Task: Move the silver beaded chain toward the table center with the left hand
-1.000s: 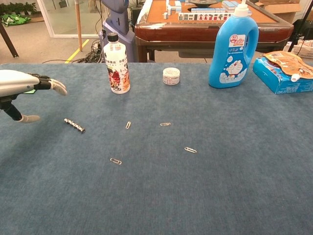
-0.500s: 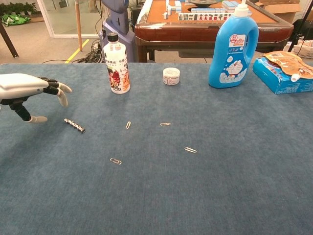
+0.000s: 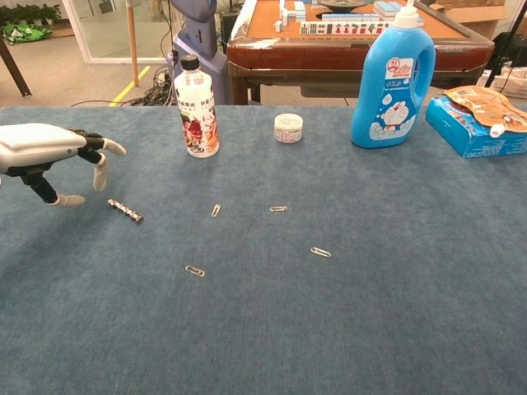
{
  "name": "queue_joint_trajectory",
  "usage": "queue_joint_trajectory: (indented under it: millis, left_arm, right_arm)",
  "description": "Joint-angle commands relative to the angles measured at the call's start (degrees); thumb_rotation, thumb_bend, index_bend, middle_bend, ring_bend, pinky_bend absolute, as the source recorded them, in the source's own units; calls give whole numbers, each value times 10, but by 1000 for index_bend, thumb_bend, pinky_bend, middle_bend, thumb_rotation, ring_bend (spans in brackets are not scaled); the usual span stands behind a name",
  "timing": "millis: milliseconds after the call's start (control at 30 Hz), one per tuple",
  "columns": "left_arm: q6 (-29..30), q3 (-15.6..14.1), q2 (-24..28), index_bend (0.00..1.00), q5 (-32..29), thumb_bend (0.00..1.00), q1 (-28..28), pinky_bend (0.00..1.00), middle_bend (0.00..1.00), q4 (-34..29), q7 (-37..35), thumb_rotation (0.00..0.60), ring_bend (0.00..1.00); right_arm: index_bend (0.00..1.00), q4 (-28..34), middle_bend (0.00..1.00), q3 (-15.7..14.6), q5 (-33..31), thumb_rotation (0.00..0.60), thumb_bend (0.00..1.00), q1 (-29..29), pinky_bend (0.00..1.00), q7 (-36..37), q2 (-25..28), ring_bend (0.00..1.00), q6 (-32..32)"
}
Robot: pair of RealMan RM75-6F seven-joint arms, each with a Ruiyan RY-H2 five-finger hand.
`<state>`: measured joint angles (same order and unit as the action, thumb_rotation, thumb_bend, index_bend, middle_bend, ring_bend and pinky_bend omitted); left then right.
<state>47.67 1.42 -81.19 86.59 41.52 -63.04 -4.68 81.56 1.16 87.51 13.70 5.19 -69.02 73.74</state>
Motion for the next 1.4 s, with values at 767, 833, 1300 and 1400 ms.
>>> queue_joint_trajectory:
  millis: [767,833,1300,1400]
  left_arm:
    - [11,-32,-64,461,40,363,21,0,0,130,-111,600,0]
    - [15,-34,-68,458,44,362,24,0,0,139,-119,600,0]
    - [19,-47,-90,448,59,362,38,0,0,177,-154,600,0]
    - [17,-49,-95,447,61,363,42,0,0,181,-157,600,0]
  right_arm:
    - [0,-5,0,-1,-15,600,305,4,0,-13,-7,0,-20]
    - [0,-6,0,-1,-16,600,305,5,0,-13,-8,0,-22]
    - [0,-15,0,1,-22,600,304,7,0,-14,-13,0,-28]
    - [0,-12,0,1,-20,600,305,7,0,-11,-12,0,-25]
